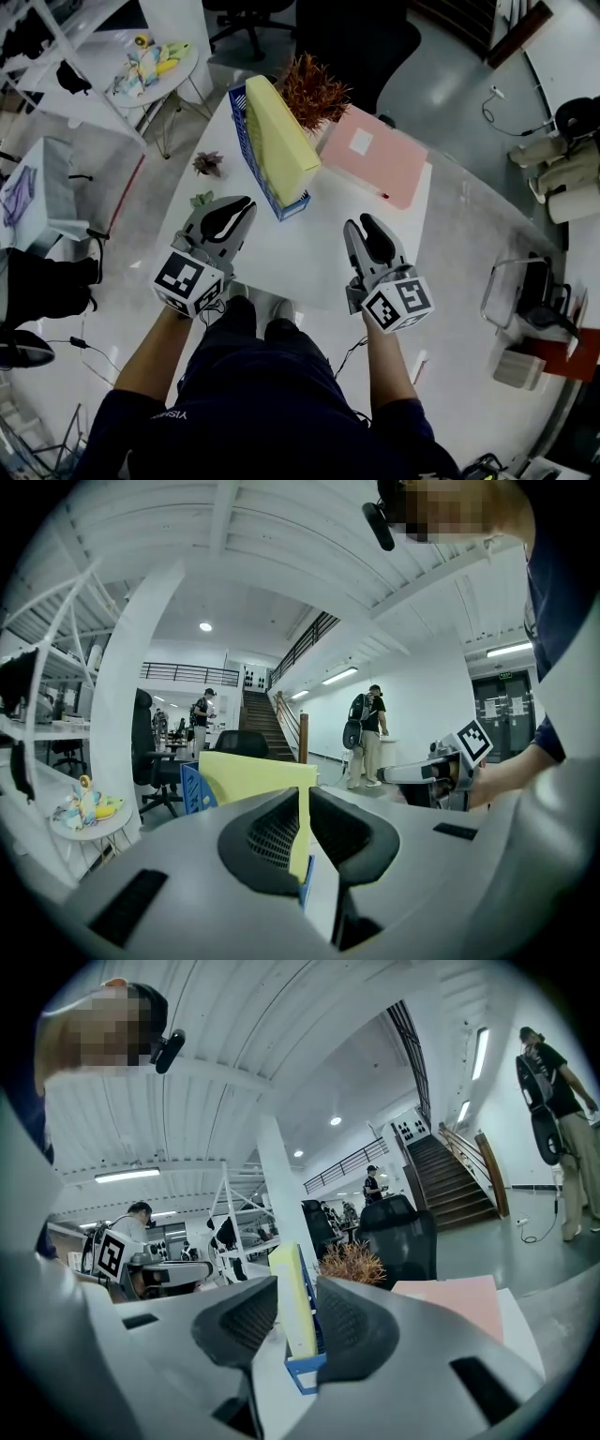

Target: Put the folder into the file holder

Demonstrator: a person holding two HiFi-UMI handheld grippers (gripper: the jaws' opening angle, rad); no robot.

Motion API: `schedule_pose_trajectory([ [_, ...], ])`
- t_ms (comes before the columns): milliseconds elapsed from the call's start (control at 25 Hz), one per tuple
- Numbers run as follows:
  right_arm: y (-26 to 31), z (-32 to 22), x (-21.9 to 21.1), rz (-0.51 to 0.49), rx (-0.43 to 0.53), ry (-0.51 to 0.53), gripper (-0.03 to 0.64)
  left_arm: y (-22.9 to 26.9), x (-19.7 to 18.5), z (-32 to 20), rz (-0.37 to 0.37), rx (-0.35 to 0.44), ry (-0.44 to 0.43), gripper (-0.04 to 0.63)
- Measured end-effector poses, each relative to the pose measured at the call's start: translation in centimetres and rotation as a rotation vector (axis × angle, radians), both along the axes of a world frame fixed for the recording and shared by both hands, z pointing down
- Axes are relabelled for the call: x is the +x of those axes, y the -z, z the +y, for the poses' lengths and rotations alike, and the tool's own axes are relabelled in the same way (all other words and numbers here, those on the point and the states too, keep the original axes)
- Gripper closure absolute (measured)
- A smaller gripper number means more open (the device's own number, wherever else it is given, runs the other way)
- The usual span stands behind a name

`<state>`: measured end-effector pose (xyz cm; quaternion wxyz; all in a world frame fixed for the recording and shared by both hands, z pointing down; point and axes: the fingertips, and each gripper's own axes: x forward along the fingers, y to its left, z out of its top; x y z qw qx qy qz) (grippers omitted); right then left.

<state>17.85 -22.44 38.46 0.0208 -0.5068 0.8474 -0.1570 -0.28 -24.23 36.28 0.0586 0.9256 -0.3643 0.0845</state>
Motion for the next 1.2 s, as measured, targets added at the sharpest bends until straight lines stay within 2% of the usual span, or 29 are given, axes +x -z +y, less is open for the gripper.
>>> schedule_pose_trajectory([
  [800, 1.1, 0.1, -2.4, -0.019, 0.002, 0.069, 0.531, 0.5, 0.3, 0.0, 0.011, 0.002, 0.002, 0.538],
  [1200, 1.3, -0.4, -2.1, -0.024, 0.003, 0.055, 0.582, 0.6, 1.0, -0.3, 0.015, 0.004, -0.005, 0.538],
])
